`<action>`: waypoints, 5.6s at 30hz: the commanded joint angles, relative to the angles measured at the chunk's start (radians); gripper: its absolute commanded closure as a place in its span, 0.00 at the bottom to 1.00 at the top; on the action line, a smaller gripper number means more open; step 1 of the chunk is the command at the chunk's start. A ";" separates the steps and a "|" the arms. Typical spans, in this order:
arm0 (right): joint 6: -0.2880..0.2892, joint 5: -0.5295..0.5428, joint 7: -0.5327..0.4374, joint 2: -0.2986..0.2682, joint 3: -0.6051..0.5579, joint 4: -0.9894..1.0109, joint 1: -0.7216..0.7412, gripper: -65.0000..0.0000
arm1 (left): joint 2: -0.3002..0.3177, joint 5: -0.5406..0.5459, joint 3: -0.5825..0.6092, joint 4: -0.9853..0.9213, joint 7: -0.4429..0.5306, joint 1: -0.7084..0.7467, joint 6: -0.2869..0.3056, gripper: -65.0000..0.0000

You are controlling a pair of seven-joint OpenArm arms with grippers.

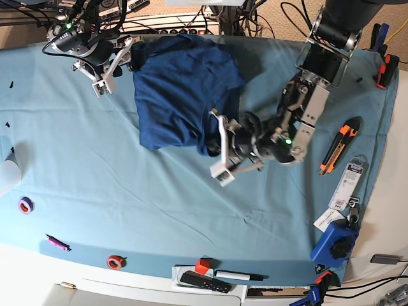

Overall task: Layout the t-shirt on the table in an organized manner, then fold the t-shirt properly
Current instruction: 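Lower the left gripper along the shirt side and tuck the edge, then raise the left gripper and move it toward the shirt's collar end, then grasp the folded shirt's corners with both grippers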

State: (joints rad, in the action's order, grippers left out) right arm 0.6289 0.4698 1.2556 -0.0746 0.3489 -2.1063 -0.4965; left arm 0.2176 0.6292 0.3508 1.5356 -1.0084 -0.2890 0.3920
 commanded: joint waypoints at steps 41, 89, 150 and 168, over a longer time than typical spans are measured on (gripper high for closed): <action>0.002 0.010 -0.034 -0.006 0.005 -0.012 -0.002 0.60 | 0.106 0.449 -0.016 0.283 -0.211 0.096 0.306 1.00; -0.249 -0.197 -0.455 0.010 0.006 -0.093 0.195 0.40 | 0.098 0.470 -0.016 0.446 -0.301 0.428 0.306 0.65; -0.120 0.341 0.126 0.011 0.006 0.668 0.629 1.00 | 0.019 0.220 -0.346 0.397 -0.113 0.698 -0.014 0.44; -0.120 0.342 0.126 0.011 0.006 0.668 0.629 1.00 | -0.057 0.239 -0.346 0.279 -0.073 0.698 -0.026 0.44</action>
State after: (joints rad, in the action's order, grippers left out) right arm 0.5022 0.7948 1.3766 -0.0578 0.3542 -1.4246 0.1165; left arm 0.1577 0.8909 0.0055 1.8088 -1.0618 0.4038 0.3740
